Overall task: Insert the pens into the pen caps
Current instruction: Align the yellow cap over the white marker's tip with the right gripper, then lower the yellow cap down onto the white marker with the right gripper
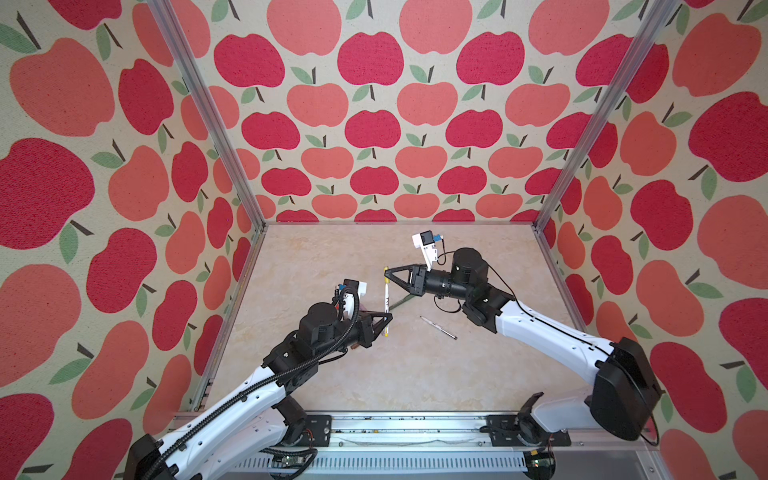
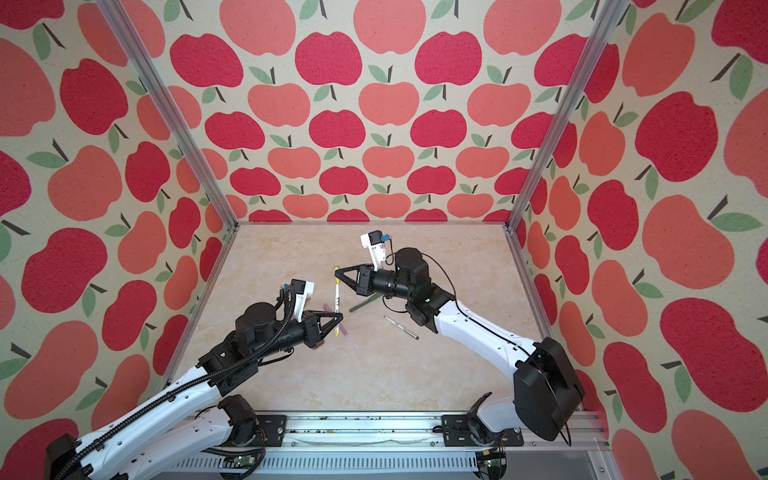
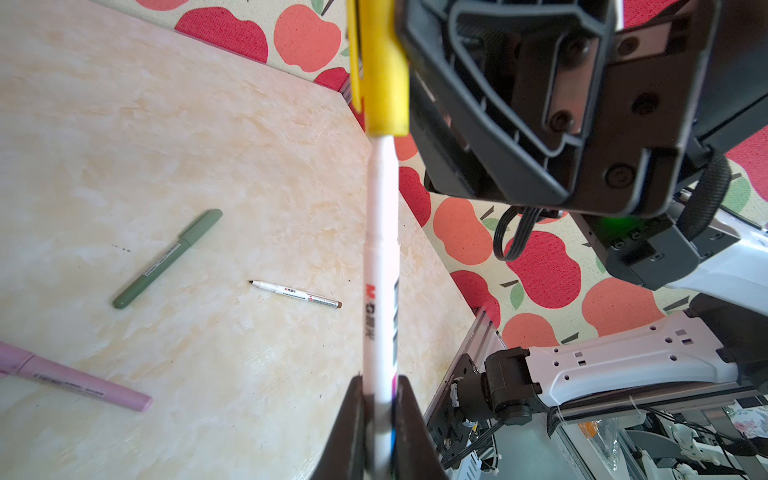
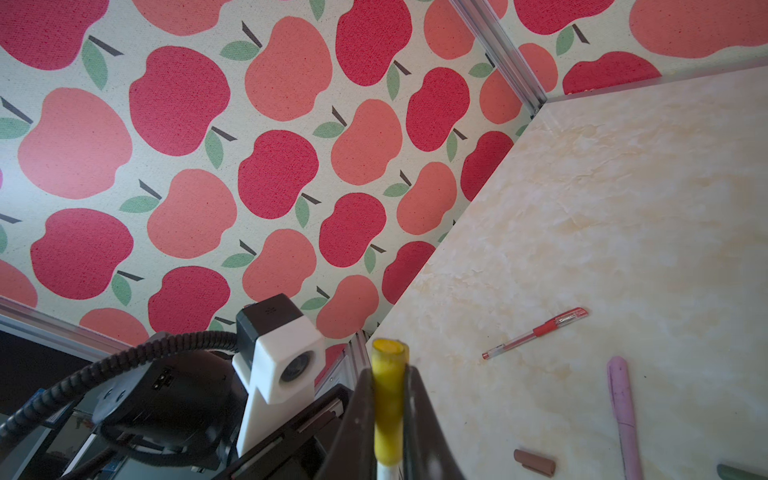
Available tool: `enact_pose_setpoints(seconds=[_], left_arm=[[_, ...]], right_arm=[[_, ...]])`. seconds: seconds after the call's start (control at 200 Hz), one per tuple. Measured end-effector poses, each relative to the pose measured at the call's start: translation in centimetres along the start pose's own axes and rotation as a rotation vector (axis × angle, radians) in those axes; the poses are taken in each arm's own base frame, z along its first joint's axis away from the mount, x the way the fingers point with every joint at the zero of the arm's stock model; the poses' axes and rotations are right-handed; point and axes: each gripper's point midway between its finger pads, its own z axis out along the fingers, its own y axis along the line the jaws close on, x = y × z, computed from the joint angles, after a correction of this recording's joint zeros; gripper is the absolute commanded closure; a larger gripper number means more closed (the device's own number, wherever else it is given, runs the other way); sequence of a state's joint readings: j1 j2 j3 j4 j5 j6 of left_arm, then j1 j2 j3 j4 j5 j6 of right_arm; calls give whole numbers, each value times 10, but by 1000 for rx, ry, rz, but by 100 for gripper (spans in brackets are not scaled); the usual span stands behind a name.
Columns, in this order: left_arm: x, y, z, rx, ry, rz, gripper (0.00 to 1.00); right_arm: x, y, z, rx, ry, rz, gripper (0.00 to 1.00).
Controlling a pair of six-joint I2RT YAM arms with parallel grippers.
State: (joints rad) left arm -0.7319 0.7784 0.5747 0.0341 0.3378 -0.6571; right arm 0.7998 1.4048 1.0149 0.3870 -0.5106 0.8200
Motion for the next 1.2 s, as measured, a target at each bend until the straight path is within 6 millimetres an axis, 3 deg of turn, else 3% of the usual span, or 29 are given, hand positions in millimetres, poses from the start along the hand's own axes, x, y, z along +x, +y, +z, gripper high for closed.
enact_pose_setpoints(seconds=[0.595,1.041,1.201], left_arm=[[-8,5,-9,-33,-71,12,100],[-11,11,-11,-55,-76,86,100],[-13,14,-9,-62,-40,138,100]], right_arm=[[19,6,3,-20,28,1,95],[20,4,4,-20,6,9,95],[18,2,3,-9,-5,2,88]])
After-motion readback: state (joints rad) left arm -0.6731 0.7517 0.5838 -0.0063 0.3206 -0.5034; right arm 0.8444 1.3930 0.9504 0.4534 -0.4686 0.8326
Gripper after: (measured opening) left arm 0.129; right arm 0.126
